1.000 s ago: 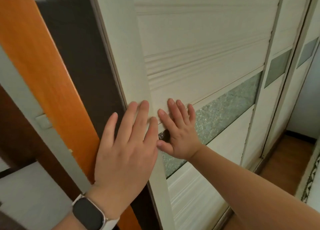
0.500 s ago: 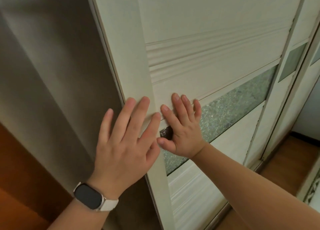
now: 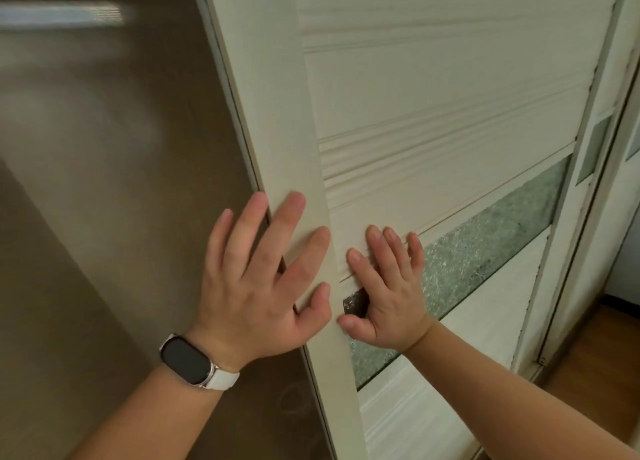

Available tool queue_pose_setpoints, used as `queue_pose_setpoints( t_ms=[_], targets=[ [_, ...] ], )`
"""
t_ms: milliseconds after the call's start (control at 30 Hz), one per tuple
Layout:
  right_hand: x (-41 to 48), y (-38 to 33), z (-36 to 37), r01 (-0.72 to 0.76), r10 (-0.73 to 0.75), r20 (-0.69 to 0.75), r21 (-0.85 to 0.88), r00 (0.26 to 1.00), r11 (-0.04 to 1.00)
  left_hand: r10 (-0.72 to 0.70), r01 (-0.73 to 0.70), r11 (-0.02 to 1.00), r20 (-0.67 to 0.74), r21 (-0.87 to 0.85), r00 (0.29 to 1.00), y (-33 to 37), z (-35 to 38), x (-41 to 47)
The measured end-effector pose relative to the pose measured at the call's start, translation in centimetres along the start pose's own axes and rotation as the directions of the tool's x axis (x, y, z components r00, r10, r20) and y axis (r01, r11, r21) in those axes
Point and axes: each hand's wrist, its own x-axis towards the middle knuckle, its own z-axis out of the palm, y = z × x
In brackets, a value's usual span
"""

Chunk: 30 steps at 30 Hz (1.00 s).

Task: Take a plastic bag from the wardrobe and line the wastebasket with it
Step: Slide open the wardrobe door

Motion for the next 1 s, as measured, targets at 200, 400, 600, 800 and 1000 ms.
queue_pose_setpoints(
  t_ms=[200, 400, 600, 800, 1000],
  targets=[
    [-0.5, 4.2, -0.5, -0.014, 0.014, 0.02, -0.011, 1.0, 1.0, 0.029, -0.032, 0.997, -0.041, -0.069, 0.999, 2.2, 3.7, 2.2],
    [-1.1, 8.1, -1.7, -0.032, 0.036, 0.075, -0.05, 0.997, 0.998, 0.029, -0.042, 0.988, -0.09, -0.149, 0.995, 4.5, 7.3, 4.0],
    [-1.3, 10.8, -3.0, -0.037, 0.049, 0.162, -0.072, 0.986, 0.997, 0.014, -0.05, 0.97, -0.15, -0.238, 0.989, 6.1, 10.4, 5.6],
    [-1.5, 13.1, -3.8, -0.048, 0.081, 0.247, -0.137, 0.966, 0.989, 0.004, -0.064, 0.942, -0.182, -0.328, 0.983, 7.5, 12.6, 6.9],
    [-1.2, 14.5, -5.2, -0.086, 0.143, 0.33, -0.182, 0.933, 0.98, 0.001, -0.08, 0.917, -0.198, -0.392, 0.98, 8.7, 14.5, 8.0]
  ],
)
